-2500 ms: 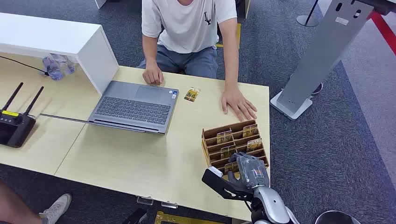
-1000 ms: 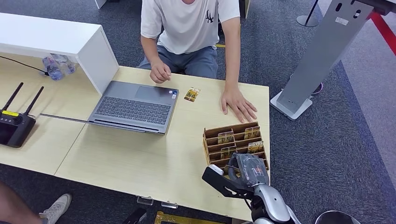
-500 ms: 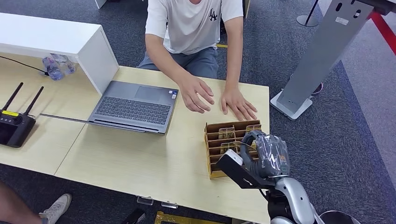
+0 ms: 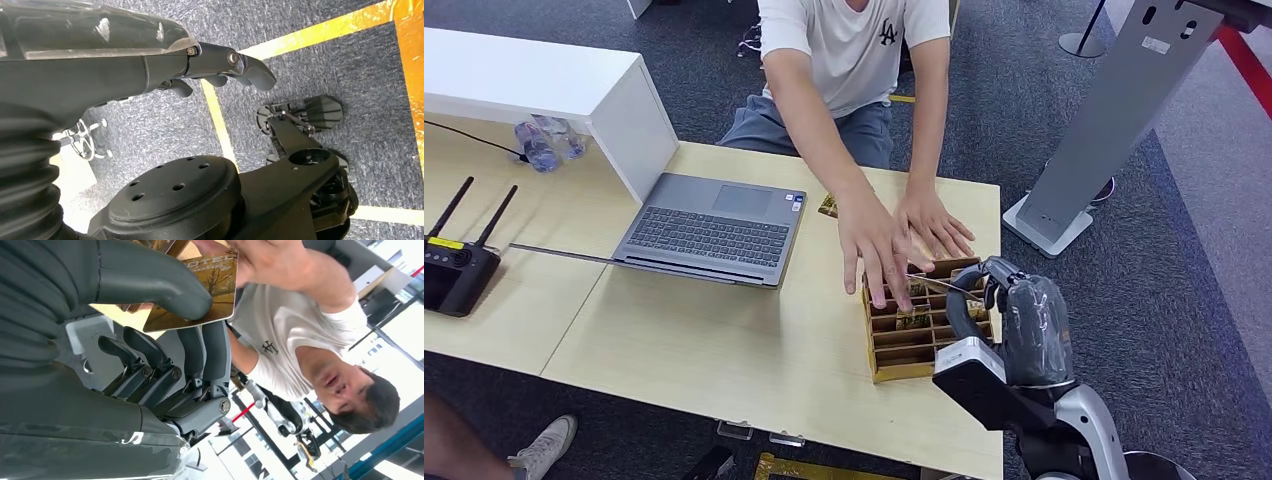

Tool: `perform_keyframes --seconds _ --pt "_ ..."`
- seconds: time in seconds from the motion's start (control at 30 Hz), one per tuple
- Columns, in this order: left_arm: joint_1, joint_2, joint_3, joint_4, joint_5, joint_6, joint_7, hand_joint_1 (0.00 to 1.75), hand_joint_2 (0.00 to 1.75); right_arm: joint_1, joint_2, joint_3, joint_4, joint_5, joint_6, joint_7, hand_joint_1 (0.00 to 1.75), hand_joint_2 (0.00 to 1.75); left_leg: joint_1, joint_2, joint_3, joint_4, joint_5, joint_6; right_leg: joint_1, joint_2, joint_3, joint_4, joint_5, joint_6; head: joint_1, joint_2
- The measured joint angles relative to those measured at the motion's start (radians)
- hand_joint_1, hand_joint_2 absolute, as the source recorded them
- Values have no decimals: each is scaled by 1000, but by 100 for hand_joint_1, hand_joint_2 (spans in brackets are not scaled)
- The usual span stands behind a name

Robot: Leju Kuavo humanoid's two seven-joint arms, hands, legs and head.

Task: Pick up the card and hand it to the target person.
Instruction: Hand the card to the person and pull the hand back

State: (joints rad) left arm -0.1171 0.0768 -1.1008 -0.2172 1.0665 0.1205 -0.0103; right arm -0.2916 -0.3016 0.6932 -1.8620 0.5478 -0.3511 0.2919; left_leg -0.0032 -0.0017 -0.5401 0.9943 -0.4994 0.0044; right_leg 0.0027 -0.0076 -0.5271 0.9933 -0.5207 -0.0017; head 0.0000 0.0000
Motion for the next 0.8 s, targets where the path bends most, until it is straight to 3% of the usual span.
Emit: perform_keyframes --seconds 0.33,0.43,0.57,0.63,0.7,0.8 --pt "-7 0 -8 -2 -8 6 8 0 175 3 7 21 3 -59 -23 -57 173 175 0 0 0 0 0 0 0 0 0 0 0 0 0 0" --pt "-7 5 -12 -2 -12 4 19 0 175 2 6 27 5 -97 -13 -64 130 175 0 0 0 1 -1 0 0 0 0 1 -1 0 0 0" --pt "-6 7 -10 2 -13 39 16 0 175 7 3 24 5 -127 -7 -65 51 175 0 0 0 1 -1 0 0 0 0 1 -1 0 0 0" --pt "-5 8 -7 3 -12 67 18 0 87 13 1 20 5 -169 2 -70 13 175 0 0 0 0 -1 0 0 0 1 0 0 0 0 0" --pt "-4 8 -9 2 -15 87 19 0 0 20 -1 15 8 -228 14 -80 0 175 0 0 0 0 -1 0 0 0 0 0 0 0 0 0" --pt "0 7 -8 0 -15 97 12 0 0 41 -9 -4 7 -312 17 -103 0 175 0 0 0 0 0 0 0 0 1 0 0 0 0 0"
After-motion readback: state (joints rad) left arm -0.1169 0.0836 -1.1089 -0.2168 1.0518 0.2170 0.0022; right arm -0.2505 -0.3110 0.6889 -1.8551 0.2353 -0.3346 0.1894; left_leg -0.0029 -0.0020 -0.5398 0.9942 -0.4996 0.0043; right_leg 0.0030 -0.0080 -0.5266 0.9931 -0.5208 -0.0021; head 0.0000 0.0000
